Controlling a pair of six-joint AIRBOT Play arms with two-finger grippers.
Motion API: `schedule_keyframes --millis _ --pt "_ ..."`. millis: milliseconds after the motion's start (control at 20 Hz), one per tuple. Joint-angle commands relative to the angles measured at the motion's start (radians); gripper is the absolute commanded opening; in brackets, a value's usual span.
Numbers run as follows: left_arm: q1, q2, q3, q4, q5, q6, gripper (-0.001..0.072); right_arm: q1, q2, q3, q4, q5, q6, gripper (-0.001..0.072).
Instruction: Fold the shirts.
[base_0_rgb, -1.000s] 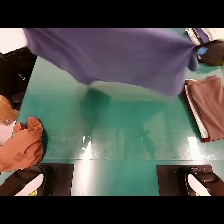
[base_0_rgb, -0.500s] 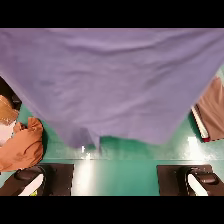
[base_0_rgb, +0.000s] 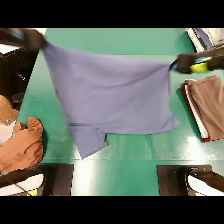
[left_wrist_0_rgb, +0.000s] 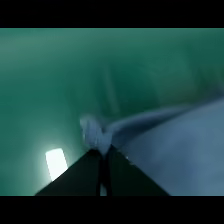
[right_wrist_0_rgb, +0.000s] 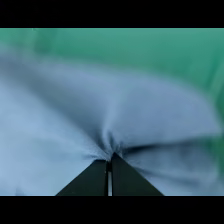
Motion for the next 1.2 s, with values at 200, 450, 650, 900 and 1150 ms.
schedule_keyframes --millis 200,450,650,900,1150 --pt "0.001 -0.280 -0.112 0.058 0.235 -0.009 0.0027 0.030 -0.394 0.113 -0.021 -0.130 0.001 0.0017" --pt "0.045 -0.261 -0.072 0.055 0.109 -0.009 0.0644 0.005 -0.420 0.268 -0.021 -0.021 -0.032 0.0411" --pt "0.142 -0.161 -0.135 0.045 -0.097 -0.009 0.0645 -0.048 -0.337 0.269 -0.020 0.154 -0.071 0.0410" --pt "0.214 0.064 -0.550 -0.029 -0.037 0.000 0.0646 -0.101 -0.160 0.050 0.149 0.197 -0.123 0.0409" --pt "0.214 0.235 -0.961 -0.177 0.088 0.000 0.0645 -0.143 0.029 -0.219 0.303 0.084 -0.139 0.0409"
